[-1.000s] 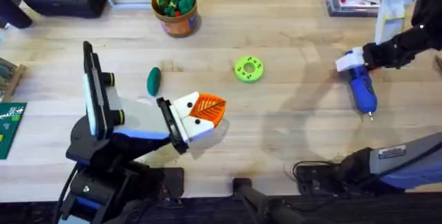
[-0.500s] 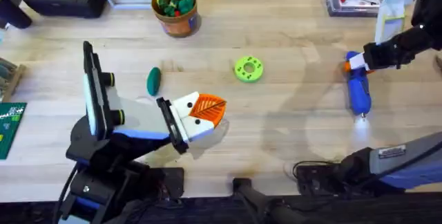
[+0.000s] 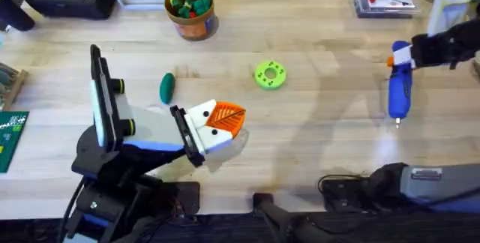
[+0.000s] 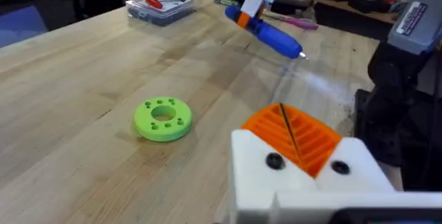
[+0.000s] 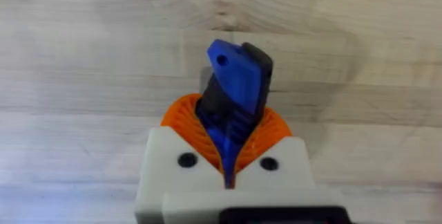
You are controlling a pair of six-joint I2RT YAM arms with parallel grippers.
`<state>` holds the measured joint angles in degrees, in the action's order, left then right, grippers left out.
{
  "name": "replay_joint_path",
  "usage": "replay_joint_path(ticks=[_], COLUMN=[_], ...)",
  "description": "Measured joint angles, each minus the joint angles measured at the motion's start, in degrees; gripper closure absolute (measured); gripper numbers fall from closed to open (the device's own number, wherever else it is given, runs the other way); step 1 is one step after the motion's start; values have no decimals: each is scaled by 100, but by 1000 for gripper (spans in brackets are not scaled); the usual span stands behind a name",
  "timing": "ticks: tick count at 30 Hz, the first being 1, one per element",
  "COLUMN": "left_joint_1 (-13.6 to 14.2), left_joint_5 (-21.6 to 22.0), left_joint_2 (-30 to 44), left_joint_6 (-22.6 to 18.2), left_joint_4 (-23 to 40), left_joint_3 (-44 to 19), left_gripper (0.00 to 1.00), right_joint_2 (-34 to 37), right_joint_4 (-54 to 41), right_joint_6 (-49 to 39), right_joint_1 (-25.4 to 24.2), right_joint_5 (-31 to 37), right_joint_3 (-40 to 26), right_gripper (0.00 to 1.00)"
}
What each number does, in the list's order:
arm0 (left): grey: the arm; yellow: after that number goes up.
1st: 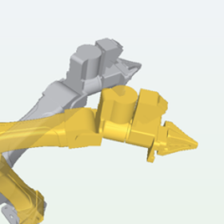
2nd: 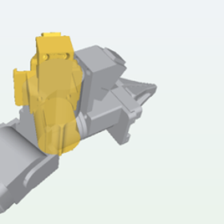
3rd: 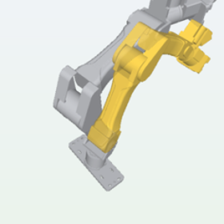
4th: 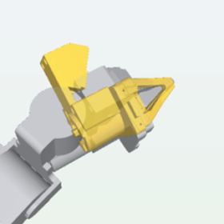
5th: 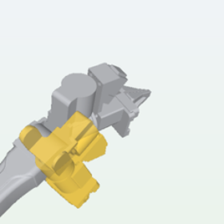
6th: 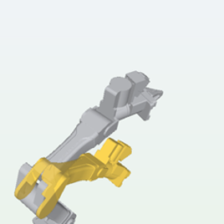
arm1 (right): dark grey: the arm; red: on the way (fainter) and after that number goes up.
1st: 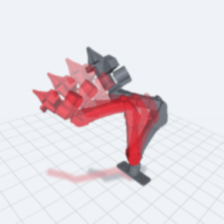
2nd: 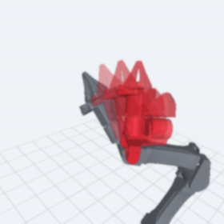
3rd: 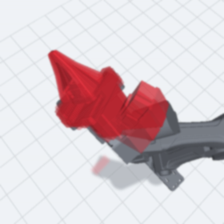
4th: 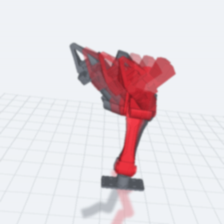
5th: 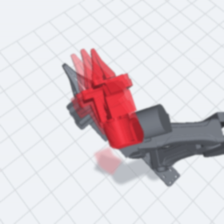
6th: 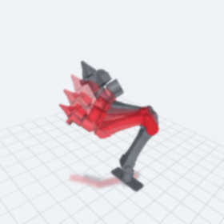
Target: Pick up the gripper from the table and insert it into the empty holder that is missing its gripper. Then pick up a screw, insert it into the mounting hole, and use the screwdriver to tighten it. Finally, clean up the table by picking up the vegetable and placing it into the bucket.
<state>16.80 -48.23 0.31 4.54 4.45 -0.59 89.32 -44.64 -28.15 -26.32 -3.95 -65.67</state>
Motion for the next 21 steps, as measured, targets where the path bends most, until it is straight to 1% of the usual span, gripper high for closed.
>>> replay_joint_path(ticks=[5,11,16,21], left_joint_1=[0,0,0,0], left_joint_5=[0,0,0,0], left_joint_2=[1,1,1,-1], left_joint_6=[0,0,0,0], left_joint_4=[0,0,0,0], left_joint_3=[1,1,1,1], left_gripper=[989,989,989,989], right_joint_2=[-735,-1601,-2598,-3806], right_joint_4=[-200,-317,-164,552], right_joint_6=[141,389,704,1296], right_joint_1=[117,128,152,311], right_joint_5=[-230,-572,-936,-1280], right_joint_3=[2,127,624,1408], right_gripper=[976,976,976,976])
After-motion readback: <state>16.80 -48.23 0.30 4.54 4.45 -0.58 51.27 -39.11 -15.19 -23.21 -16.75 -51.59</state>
